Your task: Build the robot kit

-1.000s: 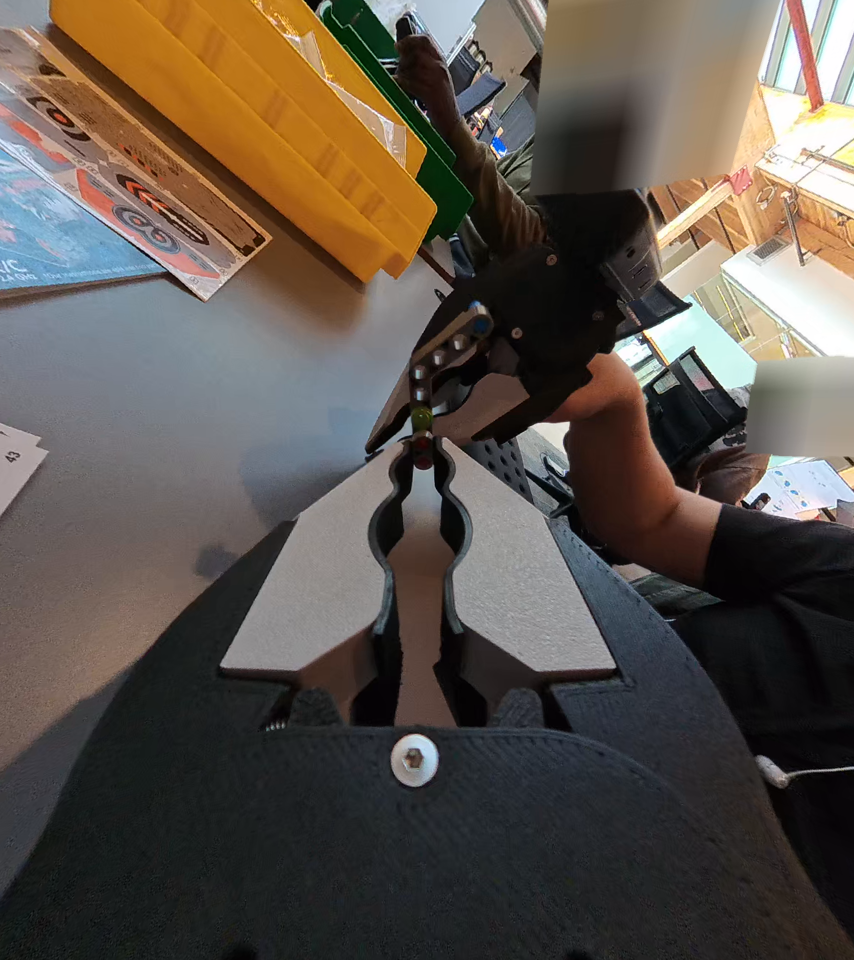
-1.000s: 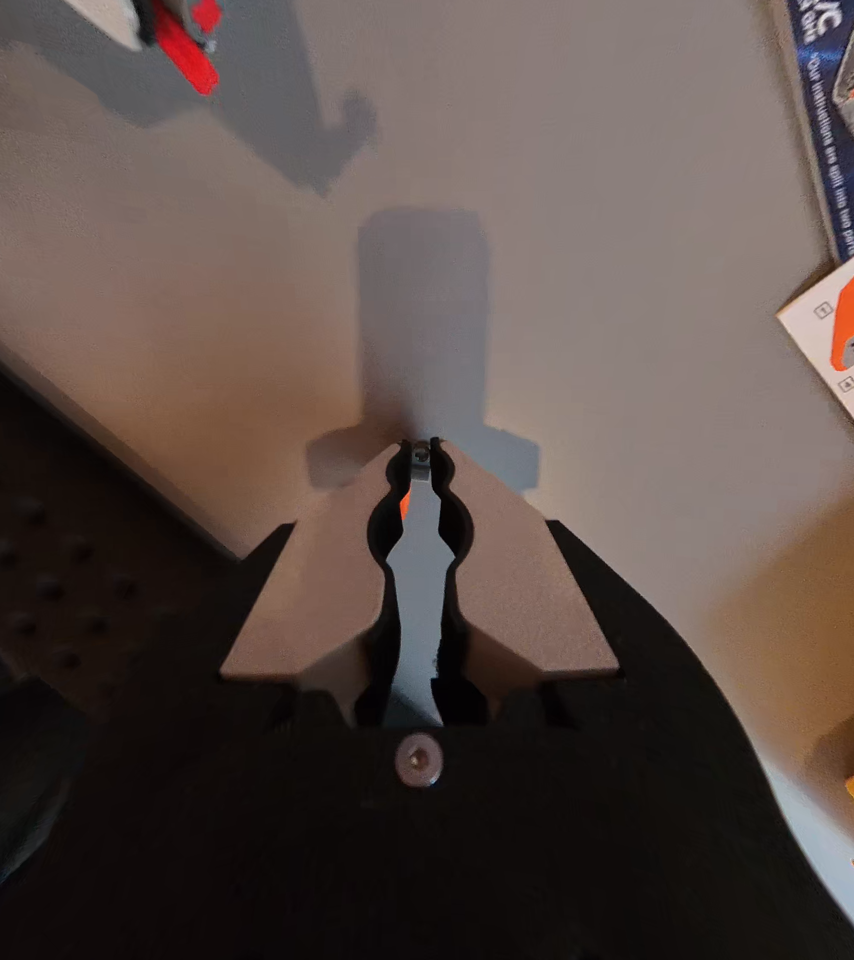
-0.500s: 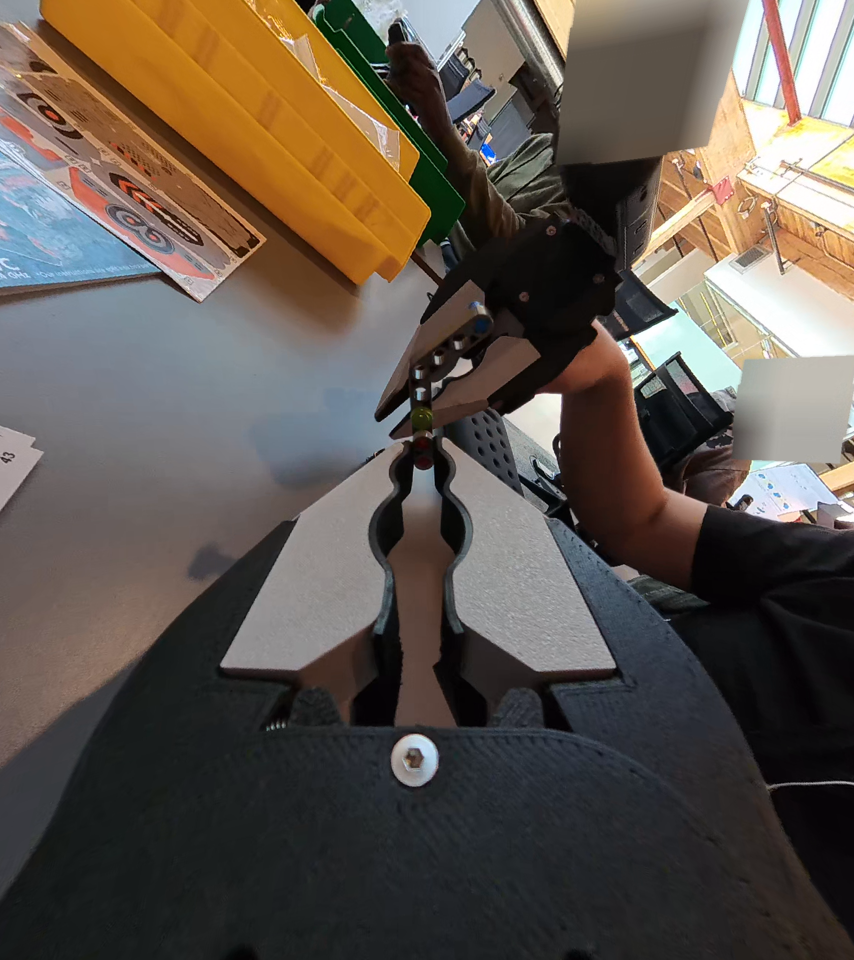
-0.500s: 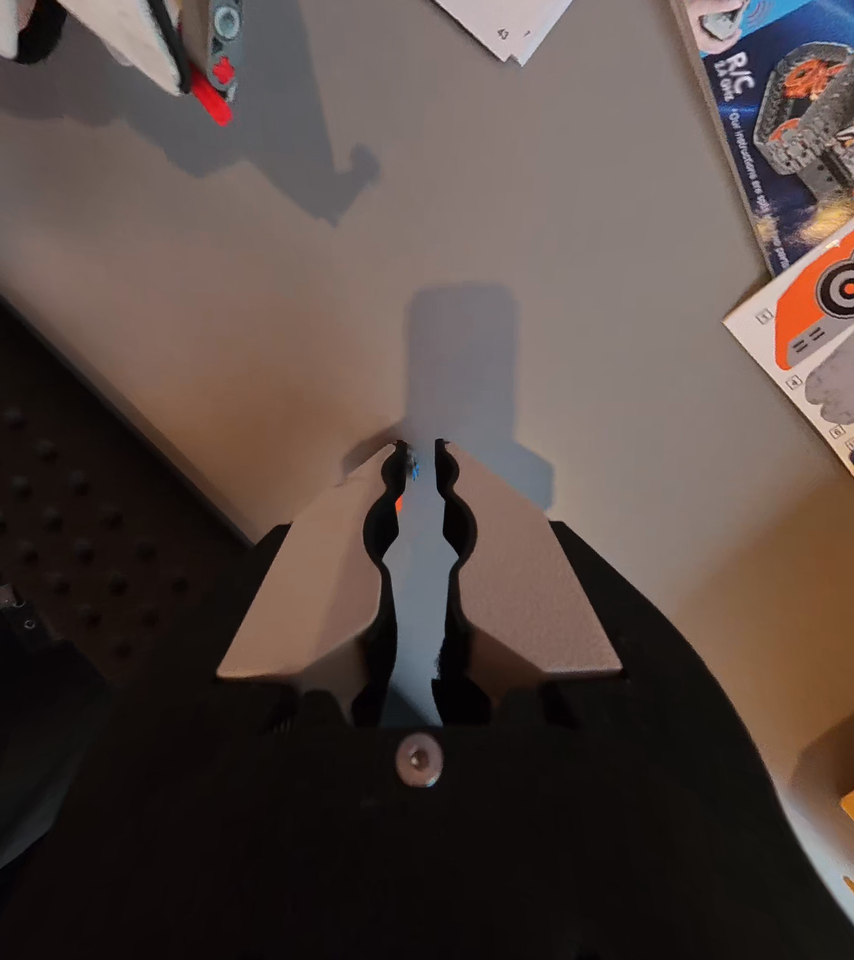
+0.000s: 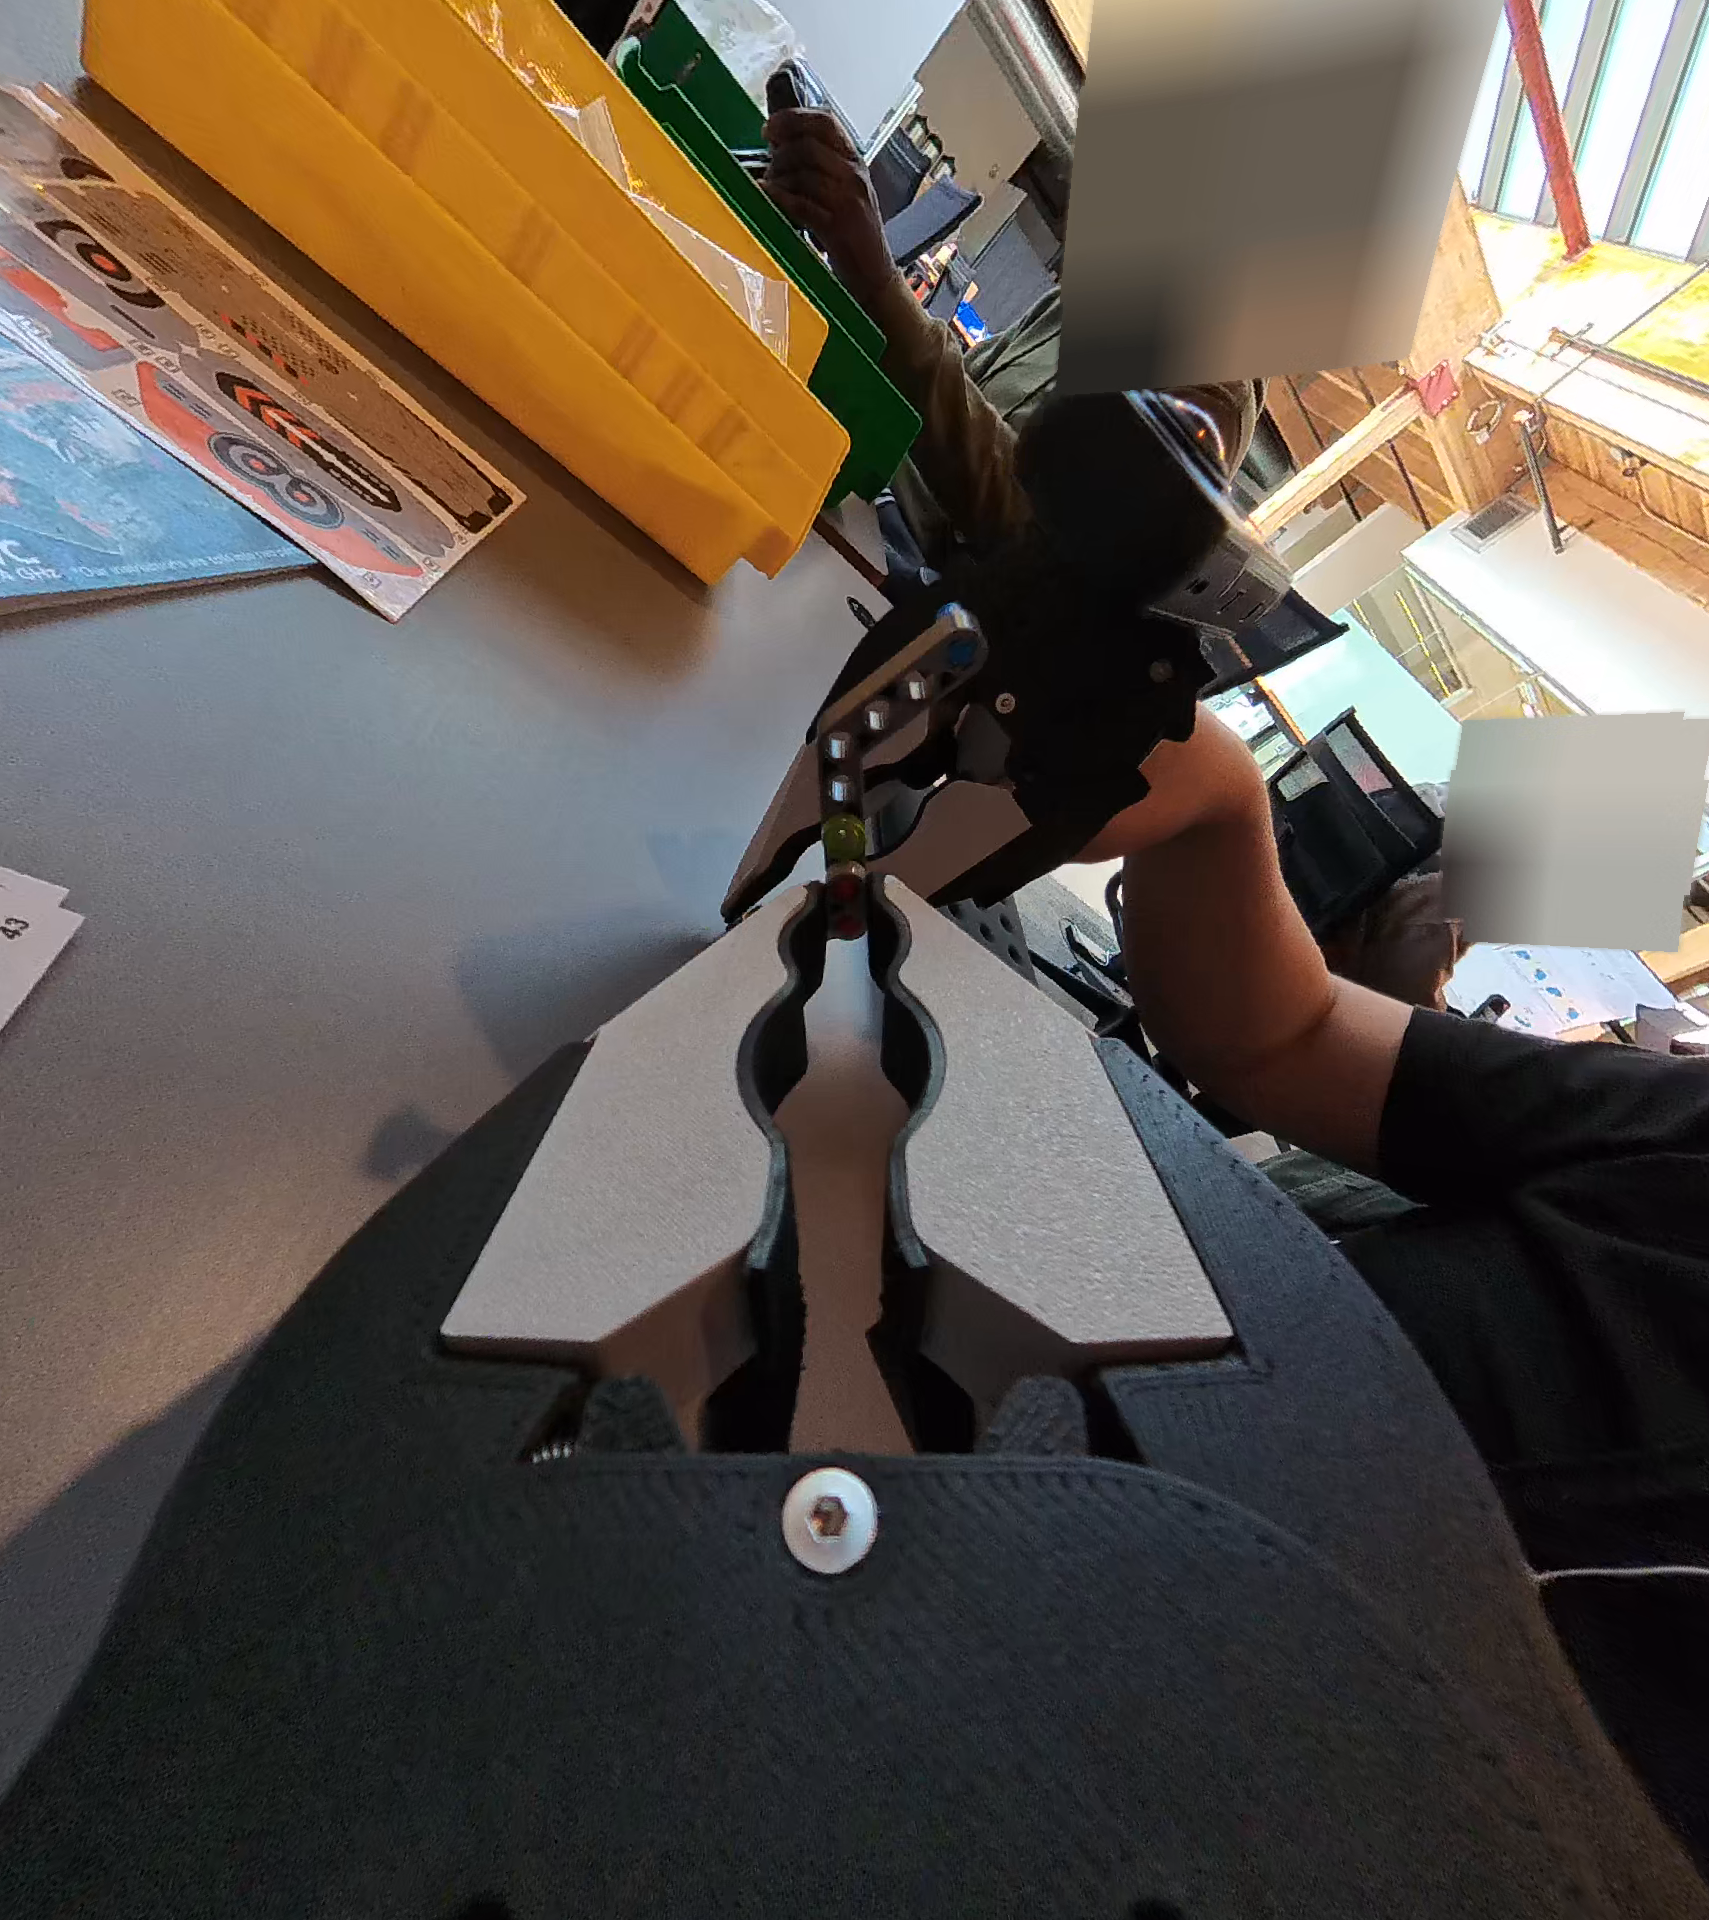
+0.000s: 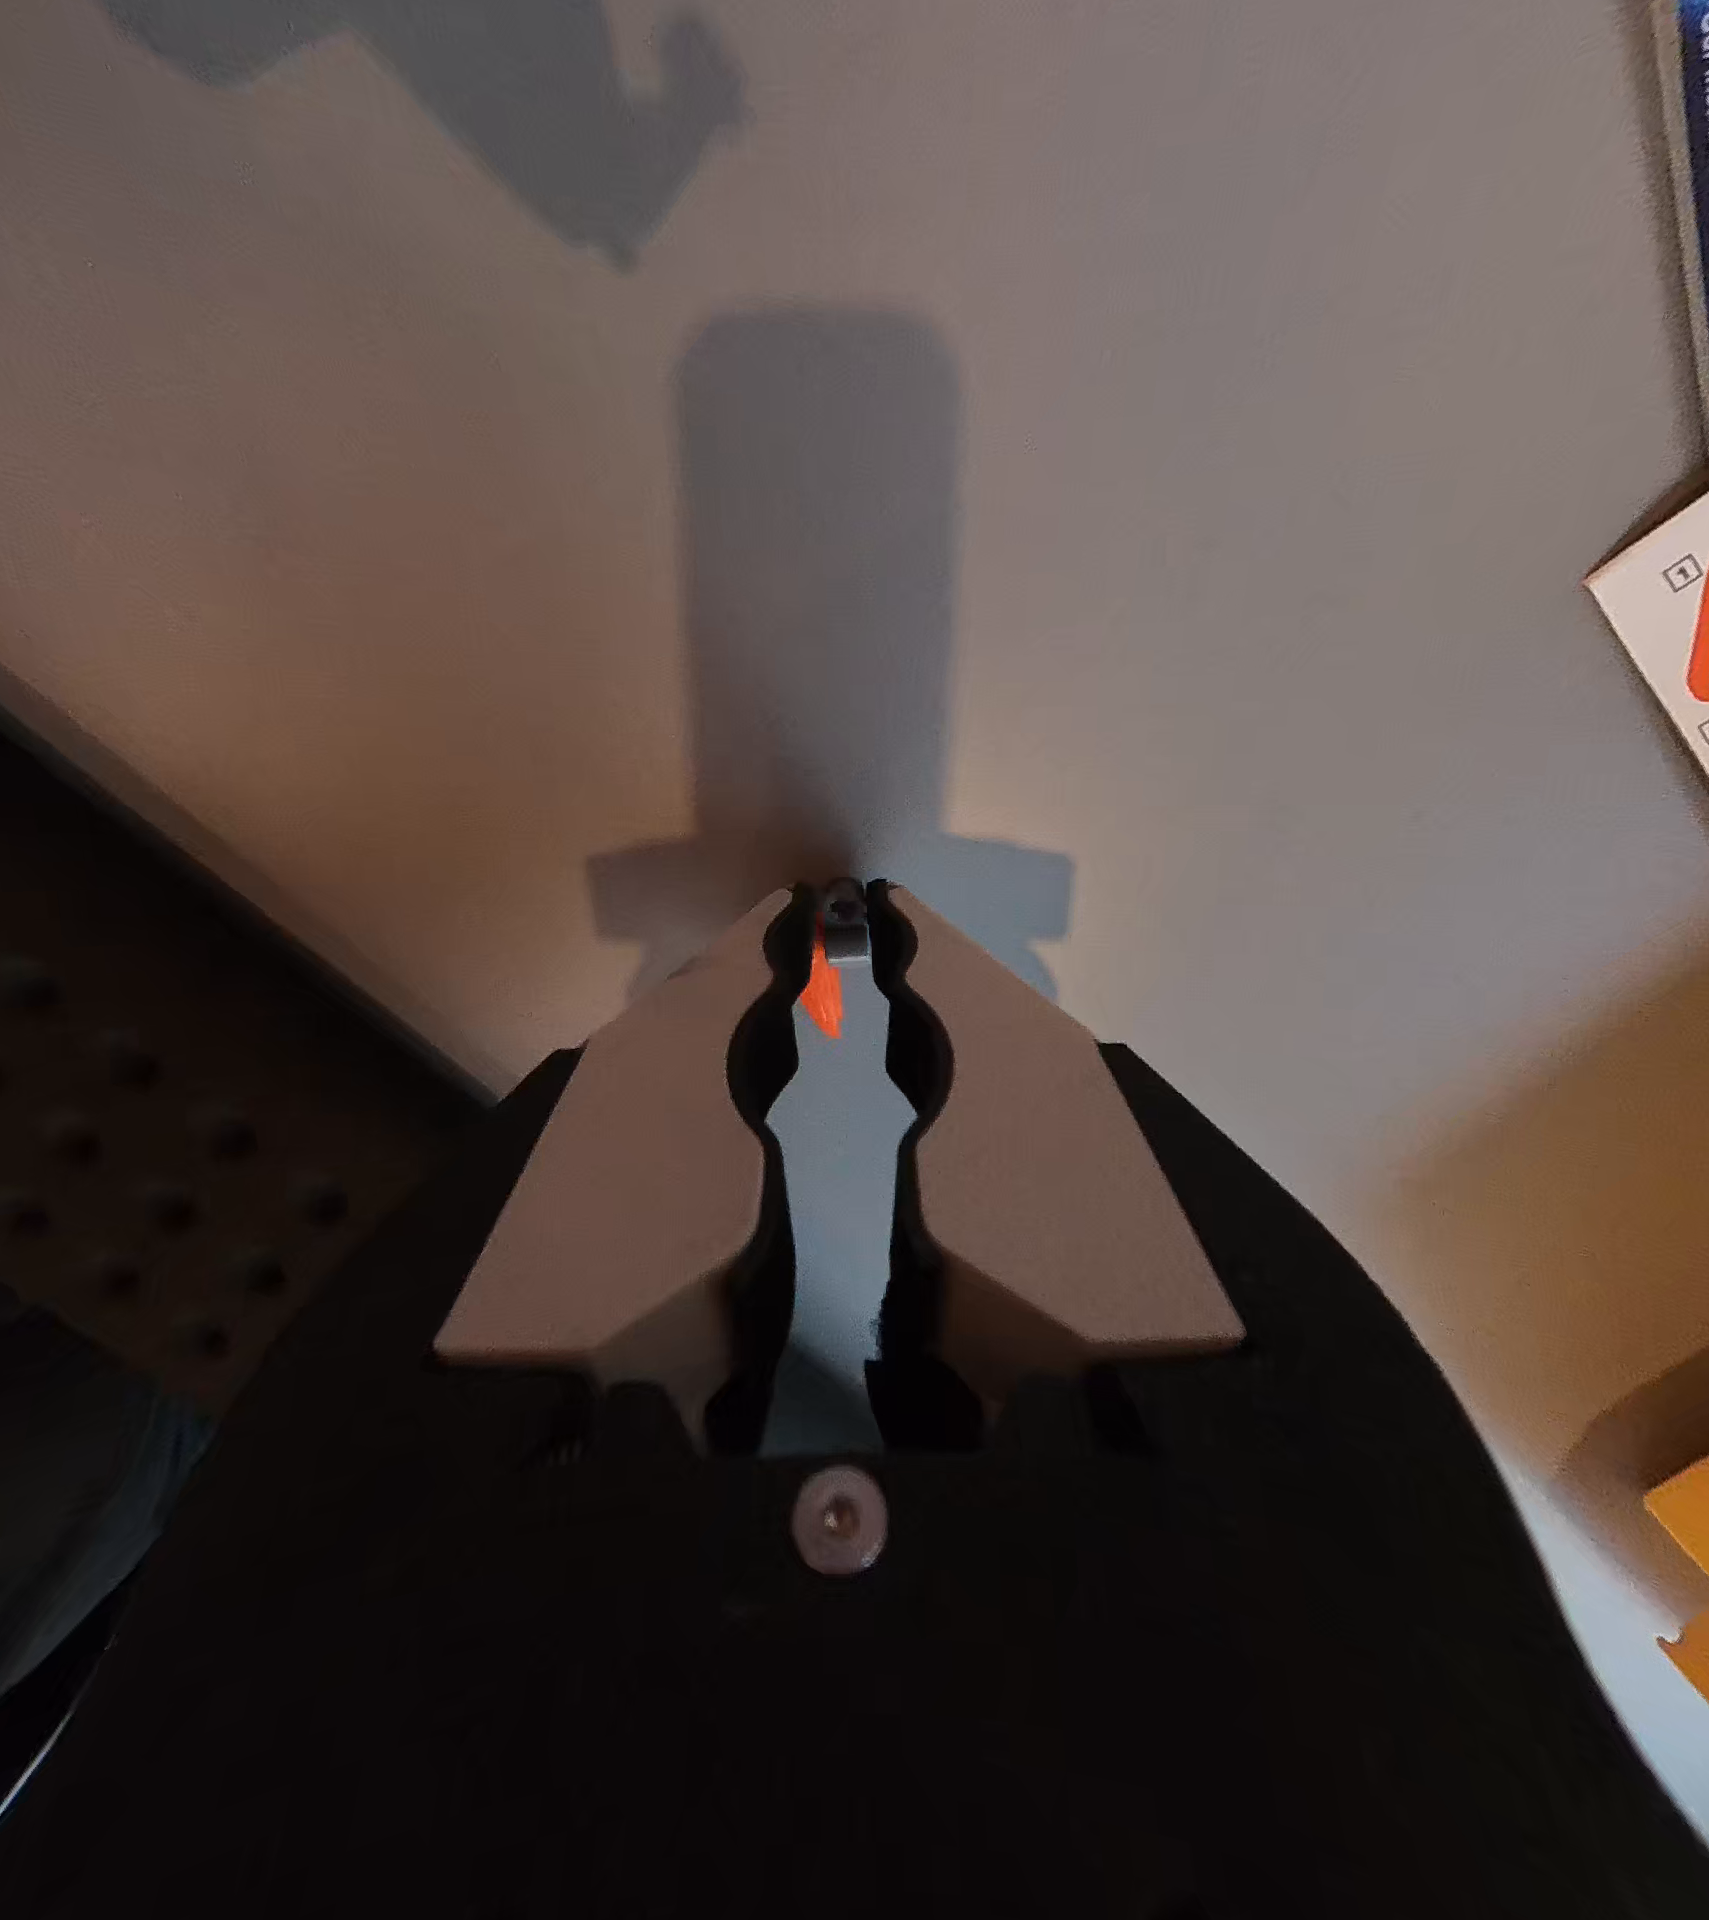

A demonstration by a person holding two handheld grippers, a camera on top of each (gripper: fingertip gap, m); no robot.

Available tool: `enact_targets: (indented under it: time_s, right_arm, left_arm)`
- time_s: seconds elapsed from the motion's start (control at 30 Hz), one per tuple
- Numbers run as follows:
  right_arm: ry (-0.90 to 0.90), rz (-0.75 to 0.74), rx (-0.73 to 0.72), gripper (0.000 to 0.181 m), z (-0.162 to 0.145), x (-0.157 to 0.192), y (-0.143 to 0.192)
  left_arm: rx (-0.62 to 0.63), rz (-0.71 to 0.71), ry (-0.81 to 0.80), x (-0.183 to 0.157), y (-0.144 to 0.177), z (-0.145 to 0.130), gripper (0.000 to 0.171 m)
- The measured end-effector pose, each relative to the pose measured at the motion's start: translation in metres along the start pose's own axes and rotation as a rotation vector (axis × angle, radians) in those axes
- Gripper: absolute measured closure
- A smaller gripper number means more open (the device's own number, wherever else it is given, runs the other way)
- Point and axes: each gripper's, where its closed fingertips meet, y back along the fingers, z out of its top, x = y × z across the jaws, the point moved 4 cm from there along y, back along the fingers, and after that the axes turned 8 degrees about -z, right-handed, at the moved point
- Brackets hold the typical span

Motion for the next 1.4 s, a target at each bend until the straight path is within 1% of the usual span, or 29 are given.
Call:
enact_targets:
  time_s: [0.1,0.2,0.3,0.37,0.43,0.5,0.53,0.57,0.63,0.7,0.77,0.8,0.87,1.0,1.1,1.4]
  right_arm:
    - [0.007,-0.016,0.001,0.173,-0.003,-0.001,0.001]
    - [0.012,0.0,-0.001,0.174,-0.003,0.0,0.001]
    - [0.013,0.008,-0.064,0.174,0.002,0.001,0.005]
    - [-0.017,0.054,-0.193,0.175,0.012,0.005,0.015]
    - [-0.094,0.171,-0.416,0.175,0.026,0.01,0.031]
    - [-0.174,0.319,-0.677,0.175,0.038,0.013,0.049]
    - [-0.22,0.398,-0.785,0.175,0.041,0.013,0.055]
    - [-0.277,0.475,-0.858,0.175,0.043,0.011,0.056]
    - [-0.356,0.614,-0.959,0.175,0.044,0.009,0.056]
    - [-0.41,0.694,-1.05,0.175,0.045,0.004,0.059]
    - [-0.414,0.786,-1.069,0.175,0.044,0.004,0.064]
    - [-0.405,0.796,-1.063,0.175,0.043,0.004,0.064]
    - [-0.38,0.798,-1.049,0.175,0.043,0.008,0.062]
    - [-0.394,0.84,-1.043,0.175,0.045,0.01,0.06]
    - [-0.392,0.831,-1.028,0.175,0.044,0.01,0.057]
    - [-0.407,0.896,-0.995,0.175,0.044,0.012,0.05]
  left_arm:
    - [0.003,-0.005,0.009,0.001,-0.001,-0.001,0.166]
    - [0.0,-0.01,0.014,0.001,0.0,-0.001,0.166]
    - [-0.01,-0.022,0.014,0.0,0.0,0.0,0.166]
    - [-0.026,-0.046,0.024,-0.002,0.0,0.002,0.166]
    - [-0.039,-0.077,0.037,-0.004,-0.001,0.003,0.166]
    - [-0.039,-0.103,0.048,-0.005,-0.003,0.002,0.166]
    - [-0.037,-0.115,0.052,-0.005,-0.004,0.001,0.166]
    - [-0.035,-0.128,0.057,-0.006,-0.005,0.001,0.166]
    - [-0.037,-0.164,0.067,-0.008,-0.008,0.0,0.166]
    - [-0.033,-0.186,0.073,-0.011,-0.011,-0.001,0.166]
    - [-0.022,-0.181,0.066,-0.011,-0.013,-0.003,0.166]
    - [-0.022,-0.185,0.065,-0.011,-0.014,-0.002,0.166]
    - [-0.024,-0.202,0.067,-0.013,-0.017,-0.002,0.166]
    - [-0.011,-0.221,0.06,-0.015,-0.022,-0.005,0.166]
    - [-0.017,-0.233,0.059,-0.017,-0.023,-0.005,0.166]
    - [0.004,-0.212,0.074,-0.012,-0.023,-0.009,0.166]
